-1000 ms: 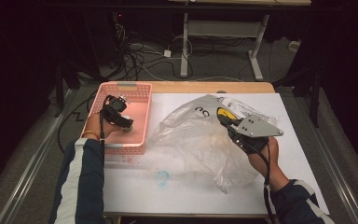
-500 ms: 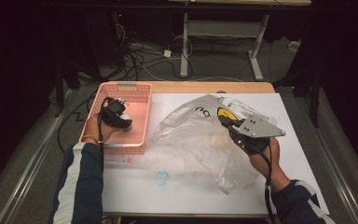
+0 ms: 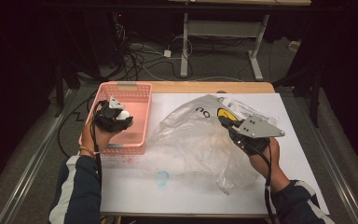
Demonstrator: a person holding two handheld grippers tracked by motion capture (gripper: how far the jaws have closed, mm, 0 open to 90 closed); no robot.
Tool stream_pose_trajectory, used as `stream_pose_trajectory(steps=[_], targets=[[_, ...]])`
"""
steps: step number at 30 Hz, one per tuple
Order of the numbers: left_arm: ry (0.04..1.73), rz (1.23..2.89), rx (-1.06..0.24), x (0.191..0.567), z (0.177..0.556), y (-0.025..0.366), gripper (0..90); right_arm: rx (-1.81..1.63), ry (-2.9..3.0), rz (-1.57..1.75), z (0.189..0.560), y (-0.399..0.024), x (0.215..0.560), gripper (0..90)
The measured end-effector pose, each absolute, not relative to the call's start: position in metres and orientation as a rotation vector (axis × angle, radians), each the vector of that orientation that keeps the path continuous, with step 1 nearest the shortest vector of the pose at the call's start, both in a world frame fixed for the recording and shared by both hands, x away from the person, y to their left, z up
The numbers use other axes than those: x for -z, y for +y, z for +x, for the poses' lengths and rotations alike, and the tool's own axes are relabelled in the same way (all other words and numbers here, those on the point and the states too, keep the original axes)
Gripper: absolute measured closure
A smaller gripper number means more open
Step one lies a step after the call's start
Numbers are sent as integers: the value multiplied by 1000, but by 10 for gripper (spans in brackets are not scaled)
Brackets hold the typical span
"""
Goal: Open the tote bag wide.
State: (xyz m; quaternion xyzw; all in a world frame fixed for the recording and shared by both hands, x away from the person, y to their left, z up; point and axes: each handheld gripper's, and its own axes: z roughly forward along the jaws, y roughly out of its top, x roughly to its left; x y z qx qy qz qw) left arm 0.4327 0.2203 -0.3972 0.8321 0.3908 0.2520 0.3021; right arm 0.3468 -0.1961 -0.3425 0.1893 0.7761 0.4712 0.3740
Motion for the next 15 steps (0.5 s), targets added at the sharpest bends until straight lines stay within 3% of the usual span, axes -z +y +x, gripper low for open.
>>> stream_pose_trajectory(steps=[15], targets=[[884,2143,-704,386,396,206,481,-1184,2005,485,347,-195,349,900]])
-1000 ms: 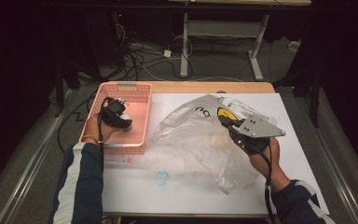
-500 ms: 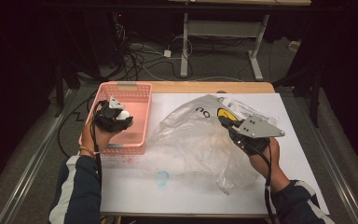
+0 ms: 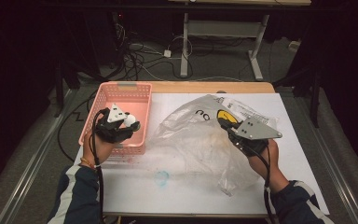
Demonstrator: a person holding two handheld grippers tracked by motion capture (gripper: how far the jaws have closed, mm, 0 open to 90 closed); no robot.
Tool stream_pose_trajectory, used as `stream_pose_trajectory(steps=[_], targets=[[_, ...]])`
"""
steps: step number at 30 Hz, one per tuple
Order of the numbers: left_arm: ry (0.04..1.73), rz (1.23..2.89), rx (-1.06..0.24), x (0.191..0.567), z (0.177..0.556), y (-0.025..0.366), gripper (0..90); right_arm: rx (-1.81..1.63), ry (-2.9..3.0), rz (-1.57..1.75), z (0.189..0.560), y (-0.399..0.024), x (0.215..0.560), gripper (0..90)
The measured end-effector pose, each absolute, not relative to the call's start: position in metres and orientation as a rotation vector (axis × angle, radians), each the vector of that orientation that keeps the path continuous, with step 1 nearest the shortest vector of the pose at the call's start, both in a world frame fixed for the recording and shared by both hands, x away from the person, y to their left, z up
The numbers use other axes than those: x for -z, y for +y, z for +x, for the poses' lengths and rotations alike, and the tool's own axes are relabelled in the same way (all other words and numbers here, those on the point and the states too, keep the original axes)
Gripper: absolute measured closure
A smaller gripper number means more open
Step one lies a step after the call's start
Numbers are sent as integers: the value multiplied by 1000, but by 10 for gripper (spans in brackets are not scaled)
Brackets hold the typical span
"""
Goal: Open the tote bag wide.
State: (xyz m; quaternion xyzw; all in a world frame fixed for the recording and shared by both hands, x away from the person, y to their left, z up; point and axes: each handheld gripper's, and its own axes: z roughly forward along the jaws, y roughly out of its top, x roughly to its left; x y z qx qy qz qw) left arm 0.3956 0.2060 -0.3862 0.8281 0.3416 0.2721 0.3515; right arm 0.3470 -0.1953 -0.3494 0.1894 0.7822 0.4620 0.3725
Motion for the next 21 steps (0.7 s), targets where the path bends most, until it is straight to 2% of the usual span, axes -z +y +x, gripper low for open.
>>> stream_pose_trajectory(steps=[14,21], targets=[[791,2049,-685,366,360,197,481,-1177,2015,491,349,-195,353,900],[687,2030,-701,353,338,183,481,-1179,2008,493,349,-195,353,900]])
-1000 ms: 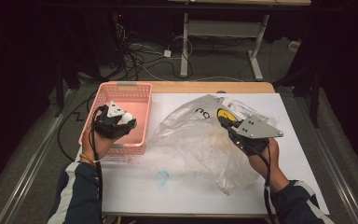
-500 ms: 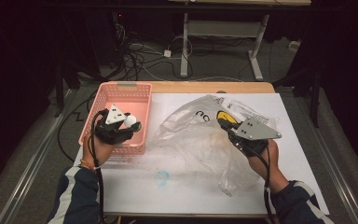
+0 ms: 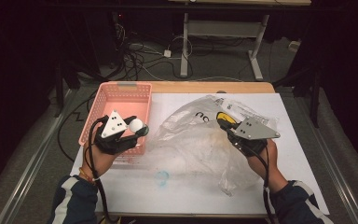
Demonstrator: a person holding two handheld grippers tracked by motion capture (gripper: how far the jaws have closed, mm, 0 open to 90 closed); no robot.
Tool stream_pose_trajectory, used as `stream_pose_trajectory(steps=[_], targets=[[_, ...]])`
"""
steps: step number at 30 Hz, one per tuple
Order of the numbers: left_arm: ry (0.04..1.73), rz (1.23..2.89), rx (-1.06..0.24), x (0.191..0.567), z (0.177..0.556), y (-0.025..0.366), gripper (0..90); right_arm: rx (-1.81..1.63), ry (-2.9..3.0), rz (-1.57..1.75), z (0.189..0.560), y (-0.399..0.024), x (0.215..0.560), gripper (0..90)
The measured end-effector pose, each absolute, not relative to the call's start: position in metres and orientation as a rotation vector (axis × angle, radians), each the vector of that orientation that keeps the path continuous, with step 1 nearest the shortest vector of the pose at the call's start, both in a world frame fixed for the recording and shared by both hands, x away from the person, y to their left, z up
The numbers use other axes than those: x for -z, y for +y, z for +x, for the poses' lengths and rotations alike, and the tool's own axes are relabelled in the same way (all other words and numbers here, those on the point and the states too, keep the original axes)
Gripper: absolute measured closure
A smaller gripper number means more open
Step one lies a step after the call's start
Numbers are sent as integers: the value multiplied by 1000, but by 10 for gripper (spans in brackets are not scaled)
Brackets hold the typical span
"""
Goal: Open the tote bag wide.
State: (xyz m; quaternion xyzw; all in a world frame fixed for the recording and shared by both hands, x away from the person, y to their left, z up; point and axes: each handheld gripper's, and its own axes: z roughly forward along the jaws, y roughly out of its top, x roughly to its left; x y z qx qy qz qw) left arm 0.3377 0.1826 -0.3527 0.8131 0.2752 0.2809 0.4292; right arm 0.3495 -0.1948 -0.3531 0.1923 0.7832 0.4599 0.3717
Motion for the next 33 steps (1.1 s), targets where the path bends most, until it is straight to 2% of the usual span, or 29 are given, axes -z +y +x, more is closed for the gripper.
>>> stream_pose_trajectory(steps=[9,23,33], targets=[[521,2062,-656,348,317,147,481,-1192,1995,501,349,-196,351,900],[328,2178,-544,369,309,82,480,-1226,1947,486,345,-194,336,900],[302,2233,-509,390,322,51,481,-1222,1961,472,343,-190,337,900]])
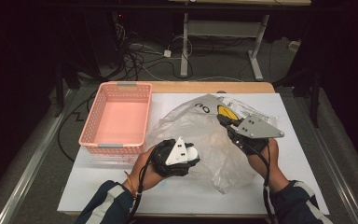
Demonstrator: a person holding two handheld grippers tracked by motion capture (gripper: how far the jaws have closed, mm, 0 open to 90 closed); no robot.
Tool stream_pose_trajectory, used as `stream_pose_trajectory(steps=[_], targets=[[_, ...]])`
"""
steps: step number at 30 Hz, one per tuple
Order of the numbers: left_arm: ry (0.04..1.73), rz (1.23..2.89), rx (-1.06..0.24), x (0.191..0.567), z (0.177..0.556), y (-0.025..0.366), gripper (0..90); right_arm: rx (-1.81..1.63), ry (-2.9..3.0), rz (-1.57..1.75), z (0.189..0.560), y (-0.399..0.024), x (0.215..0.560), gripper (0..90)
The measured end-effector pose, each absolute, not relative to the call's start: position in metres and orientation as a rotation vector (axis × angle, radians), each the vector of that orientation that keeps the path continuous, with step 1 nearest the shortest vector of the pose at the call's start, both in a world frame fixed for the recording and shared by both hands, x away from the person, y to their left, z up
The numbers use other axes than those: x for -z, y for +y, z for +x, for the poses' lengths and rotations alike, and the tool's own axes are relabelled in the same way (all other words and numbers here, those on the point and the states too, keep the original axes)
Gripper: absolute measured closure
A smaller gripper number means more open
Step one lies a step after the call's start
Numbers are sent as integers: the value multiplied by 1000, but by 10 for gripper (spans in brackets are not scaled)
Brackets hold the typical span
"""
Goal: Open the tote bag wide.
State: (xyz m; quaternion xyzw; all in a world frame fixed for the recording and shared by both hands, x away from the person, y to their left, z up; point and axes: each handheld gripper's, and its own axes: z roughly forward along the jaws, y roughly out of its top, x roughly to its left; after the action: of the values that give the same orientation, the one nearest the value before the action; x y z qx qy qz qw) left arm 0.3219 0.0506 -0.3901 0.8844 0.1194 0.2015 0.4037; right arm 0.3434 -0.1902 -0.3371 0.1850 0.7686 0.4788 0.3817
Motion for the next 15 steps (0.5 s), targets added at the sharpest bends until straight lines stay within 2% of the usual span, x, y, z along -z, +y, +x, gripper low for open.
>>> stream_pose_trajectory(steps=[15], targets=[[424,2215,-534,438,366,5,480,-1217,1998,469,343,-186,342,900]])
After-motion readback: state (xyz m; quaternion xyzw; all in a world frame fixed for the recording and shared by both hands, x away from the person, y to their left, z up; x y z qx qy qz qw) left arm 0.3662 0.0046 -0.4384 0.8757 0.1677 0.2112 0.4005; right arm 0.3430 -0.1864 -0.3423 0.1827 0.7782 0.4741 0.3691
